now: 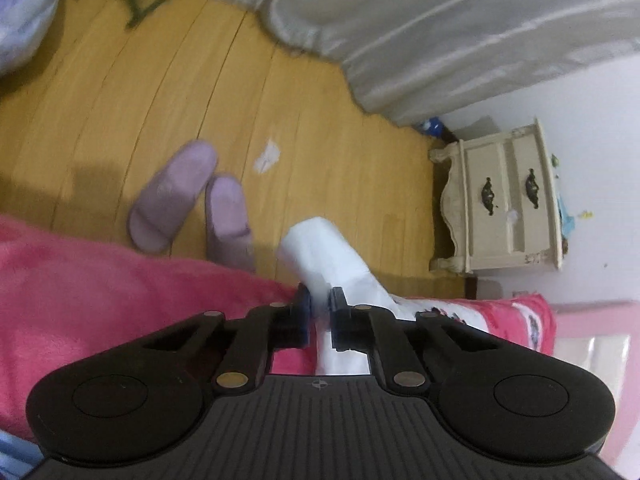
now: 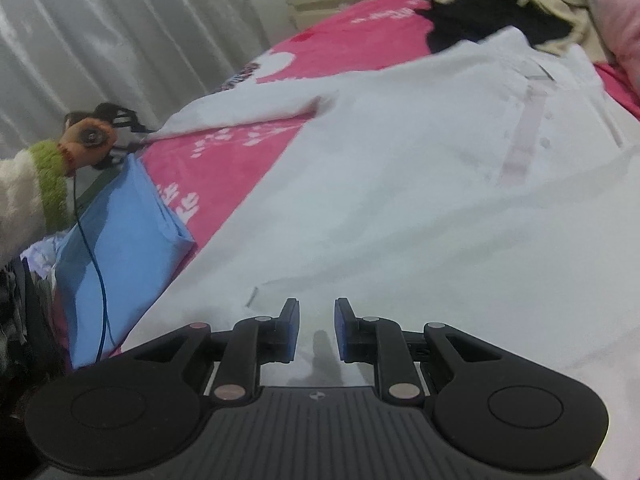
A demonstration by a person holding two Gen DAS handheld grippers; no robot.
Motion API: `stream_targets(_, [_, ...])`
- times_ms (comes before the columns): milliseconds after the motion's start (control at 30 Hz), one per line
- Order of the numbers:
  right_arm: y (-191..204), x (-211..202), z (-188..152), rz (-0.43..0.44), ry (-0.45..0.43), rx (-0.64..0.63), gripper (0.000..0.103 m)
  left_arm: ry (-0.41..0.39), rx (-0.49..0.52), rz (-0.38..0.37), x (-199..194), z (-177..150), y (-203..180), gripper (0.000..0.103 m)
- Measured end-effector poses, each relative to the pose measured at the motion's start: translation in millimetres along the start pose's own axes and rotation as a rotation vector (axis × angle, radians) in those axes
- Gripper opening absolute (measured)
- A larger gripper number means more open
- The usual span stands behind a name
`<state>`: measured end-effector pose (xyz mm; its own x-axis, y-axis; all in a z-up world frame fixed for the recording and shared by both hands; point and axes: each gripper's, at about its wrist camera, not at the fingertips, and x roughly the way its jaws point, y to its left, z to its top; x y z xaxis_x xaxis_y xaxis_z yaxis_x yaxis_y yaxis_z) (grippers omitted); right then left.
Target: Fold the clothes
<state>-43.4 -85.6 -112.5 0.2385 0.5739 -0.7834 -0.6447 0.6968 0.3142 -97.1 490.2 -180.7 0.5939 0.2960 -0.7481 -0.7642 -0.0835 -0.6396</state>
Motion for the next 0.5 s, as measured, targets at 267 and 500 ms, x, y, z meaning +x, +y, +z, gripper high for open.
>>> stream_targets(267, [-8, 55, -2, -0.047, 0.079, -0.054, 0.018, -0.108, 0.309, -0.180, -58, -34, -55, 0.002])
stream_targets(500, [-15, 46, -4, -0.016, 0.043, 0.007, 0.019, 0.027, 0.591, -0.598, -133, -111, -125, 0.002])
